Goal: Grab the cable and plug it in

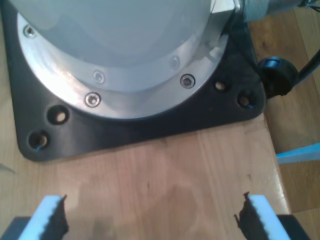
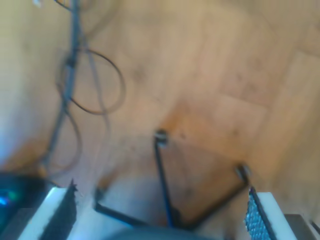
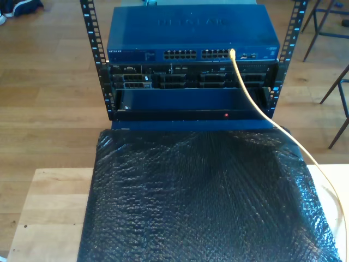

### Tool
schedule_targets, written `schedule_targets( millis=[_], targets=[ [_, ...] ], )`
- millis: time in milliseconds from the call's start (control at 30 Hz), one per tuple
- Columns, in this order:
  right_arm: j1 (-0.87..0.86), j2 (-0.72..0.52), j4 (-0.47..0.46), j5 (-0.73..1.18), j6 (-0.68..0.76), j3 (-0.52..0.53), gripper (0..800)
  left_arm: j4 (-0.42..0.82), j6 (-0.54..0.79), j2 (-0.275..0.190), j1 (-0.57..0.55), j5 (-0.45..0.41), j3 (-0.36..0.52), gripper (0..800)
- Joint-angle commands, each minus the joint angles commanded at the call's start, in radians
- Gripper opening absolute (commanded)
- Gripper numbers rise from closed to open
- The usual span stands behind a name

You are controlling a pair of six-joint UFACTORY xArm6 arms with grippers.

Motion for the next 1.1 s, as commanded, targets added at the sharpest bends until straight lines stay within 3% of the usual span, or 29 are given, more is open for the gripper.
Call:
schedule_targets(
  millis=[233,667,900,1100],
  targets=[
    [-0.117,-0.11,-0.002,0.114,-0.101,0.089,799,0.0,0.0,0.0,0.0,0.0,0.0,800],
    [-0.396,-0.431,-0.008,0.127,-0.367,0.442,799,0.0,0.0,0.0,0.0,0.0,0.0,800],
    [-0.496,-0.583,-0.006,0.117,-0.413,0.631,799,0.0,0.0,0.0,0.0,0.0,0.0,800],
    [-0.514,-0.612,-0.006,0.114,-0.411,0.727,798,0.0,0.0,0.0,0.0,0.0,0.0,800]
  ],
)
